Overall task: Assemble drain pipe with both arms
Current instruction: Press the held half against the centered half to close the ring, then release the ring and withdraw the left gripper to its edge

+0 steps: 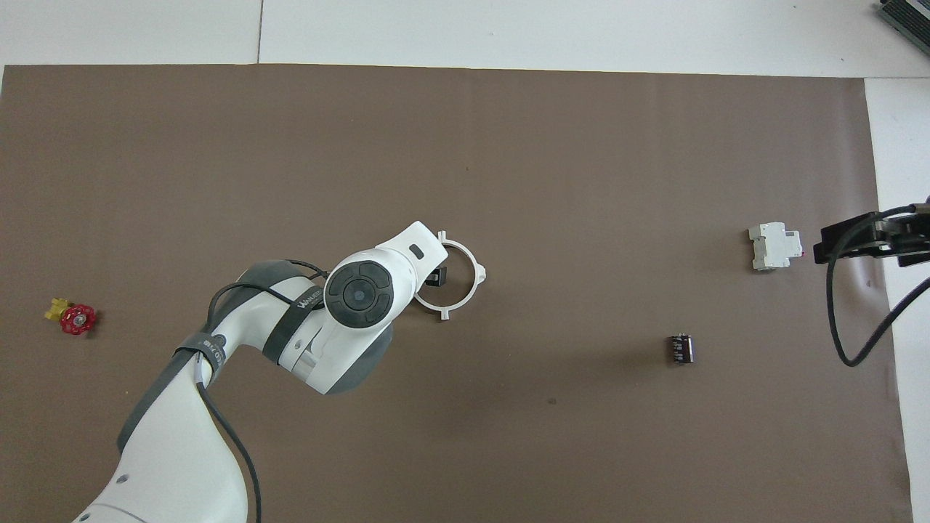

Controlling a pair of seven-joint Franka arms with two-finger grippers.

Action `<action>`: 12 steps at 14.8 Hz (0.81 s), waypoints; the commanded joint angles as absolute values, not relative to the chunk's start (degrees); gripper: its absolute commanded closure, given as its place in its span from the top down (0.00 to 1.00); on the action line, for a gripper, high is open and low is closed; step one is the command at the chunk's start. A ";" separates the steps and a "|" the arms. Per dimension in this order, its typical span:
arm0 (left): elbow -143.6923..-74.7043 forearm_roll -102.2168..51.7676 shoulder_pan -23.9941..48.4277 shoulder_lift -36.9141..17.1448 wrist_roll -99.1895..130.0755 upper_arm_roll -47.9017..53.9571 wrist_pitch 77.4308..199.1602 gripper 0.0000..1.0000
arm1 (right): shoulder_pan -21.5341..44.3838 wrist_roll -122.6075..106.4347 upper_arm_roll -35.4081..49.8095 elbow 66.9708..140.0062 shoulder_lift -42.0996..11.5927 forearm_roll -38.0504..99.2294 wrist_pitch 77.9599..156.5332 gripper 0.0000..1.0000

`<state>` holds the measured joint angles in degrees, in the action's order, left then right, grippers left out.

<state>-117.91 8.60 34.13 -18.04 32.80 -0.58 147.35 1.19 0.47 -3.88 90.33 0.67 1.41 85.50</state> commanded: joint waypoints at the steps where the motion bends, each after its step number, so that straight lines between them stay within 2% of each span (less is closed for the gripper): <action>1: -115.58 9.58 32.27 -14.34 32.87 -1.41 139.69 1.00 | 1.05 -0.62 -4.22 90.18 1.14 3.69 85.17 1.00; 5: -113.82 9.58 26.47 -4.94 30.95 -1.41 125.89 1.00 | 1.14 -0.62 -4.22 90.35 1.14 2.03 86.57 1.00; 7: -111.64 9.58 22.44 -2.65 23.95 -1.49 119.65 1.00 | 1.32 -0.61 -4.13 90.44 1.14 0.01 87.27 1.00; 12: -99.42 1.67 4.60 0.35 -11.73 -1.41 100.67 1.00 | 1.23 -0.70 -3.96 90.53 1.23 -0.53 87.19 1.00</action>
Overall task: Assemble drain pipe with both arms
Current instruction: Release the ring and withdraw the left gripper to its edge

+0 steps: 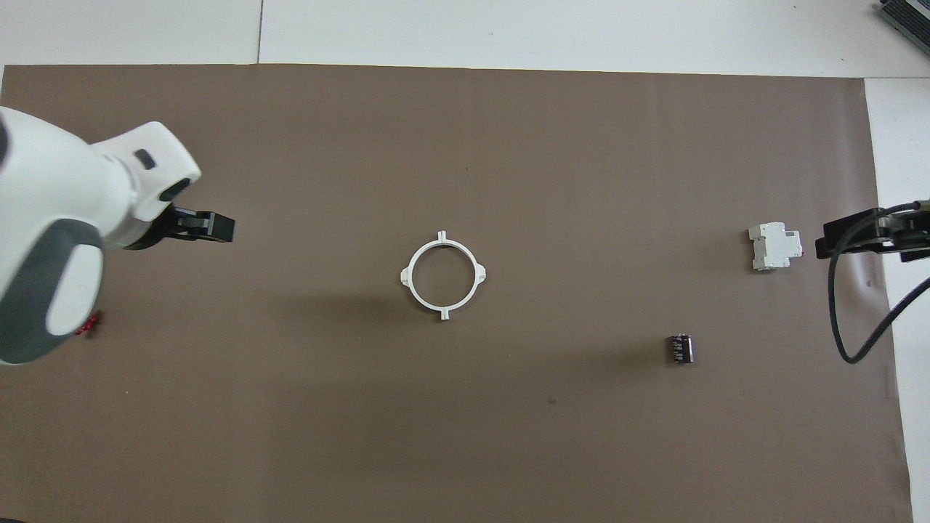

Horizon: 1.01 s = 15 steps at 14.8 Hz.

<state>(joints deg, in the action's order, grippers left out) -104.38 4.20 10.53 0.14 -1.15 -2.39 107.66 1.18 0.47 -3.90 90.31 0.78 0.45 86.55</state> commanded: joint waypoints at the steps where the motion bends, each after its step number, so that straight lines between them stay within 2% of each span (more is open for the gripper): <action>1: -98.62 1.67 3.09 1.31 -16.56 -1.58 98.29 1.00 | 1.32 -0.53 -3.87 90.53 1.23 -0.44 87.10 1.00; 3: -98.35 1.50 -0.08 1.93 -22.13 -1.50 93.72 1.00 | 0.62 -0.61 -3.96 90.53 1.23 0.61 87.10 1.00; 5: -98.70 1.67 0.52 4.04 -21.71 -0.97 91.68 1.00 | 0.44 -0.53 -4.13 90.53 1.23 0.62 87.10 1.00; 10: -98.52 1.93 3.07 4.57 -10.12 1.49 89.83 1.00 | 0.88 -0.53 -4.04 90.53 1.14 0.62 87.10 1.00; 11: -97.83 3.06 3.34 3.96 -10.46 1.41 88.69 1.00 | 0.88 -0.53 -4.04 90.53 1.23 0.62 87.10 1.00; 13: -91.97 3.69 3.17 1.68 -14.21 0.62 84.92 1.00 | 0.79 -0.53 -4.13 90.53 1.23 0.62 87.10 1.00; 15: -91.23 3.25 1.50 2.19 -15.99 1.49 84.38 1.00 | 0.88 -0.53 -4.04 90.53 1.23 0.62 87.10 1.00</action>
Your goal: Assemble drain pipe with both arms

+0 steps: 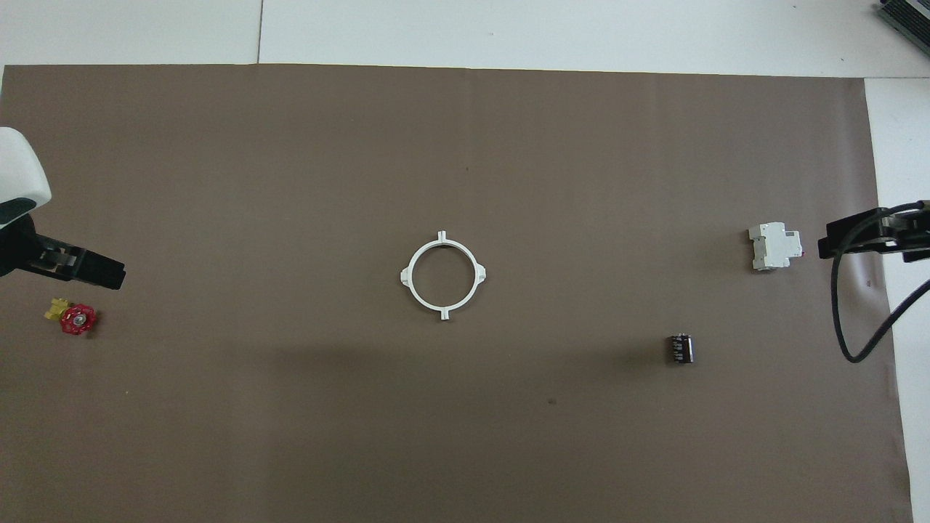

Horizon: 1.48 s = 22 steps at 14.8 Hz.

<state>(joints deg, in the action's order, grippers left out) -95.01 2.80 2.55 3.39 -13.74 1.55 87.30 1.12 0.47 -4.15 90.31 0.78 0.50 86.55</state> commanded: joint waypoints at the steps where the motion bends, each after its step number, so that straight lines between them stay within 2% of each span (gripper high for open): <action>1: -92.36 2.56 0.02 2.63 -15.65 1.58 85.16 1.00 | 0.88 -0.53 -4.04 90.53 1.23 0.62 87.10 1.00; 11: -92.99 0.18 0.70 3.25 -9.93 0.97 87.98 1.00 | 0.88 -0.53 -4.13 90.53 1.23 0.62 87.10 1.00; 15: -92.73 0.26 7.11 2.99 -6.95 -4.64 88.24 1.00 | 0.88 -0.53 -4.04 90.53 1.23 0.62 87.10 1.00; 22: -93.08 0.35 6.68 2.90 -6.77 -4.57 88.68 1.00 | 0.88 -0.53 -4.04 90.53 1.14 0.62 87.10 1.00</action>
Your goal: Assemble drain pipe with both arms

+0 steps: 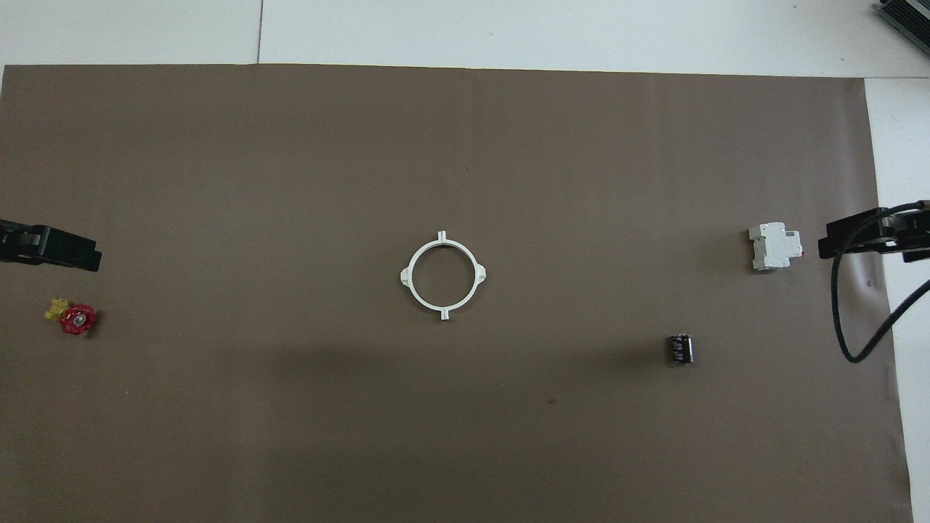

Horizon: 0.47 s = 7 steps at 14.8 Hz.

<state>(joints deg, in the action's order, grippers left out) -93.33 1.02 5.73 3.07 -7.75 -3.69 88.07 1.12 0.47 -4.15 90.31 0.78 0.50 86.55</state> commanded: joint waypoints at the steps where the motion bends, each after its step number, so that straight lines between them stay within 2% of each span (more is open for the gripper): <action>1: -92.99 0.35 6.59 2.90 -6.77 -4.57 88.68 1.00 | 0.88 -0.53 -4.04 90.53 1.23 0.62 87.10 1.00; 7: -92.99 0.44 6.59 3.08 -7.03 -4.92 88.68 1.00 | 0.88 -0.53 -4.13 90.53 1.23 0.62 87.10 1.00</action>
<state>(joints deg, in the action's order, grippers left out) -93.33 1.02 5.73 3.07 -7.62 -4.03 88.10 1.12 0.47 -4.15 90.31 0.78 0.50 86.55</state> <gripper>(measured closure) 0.000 0.000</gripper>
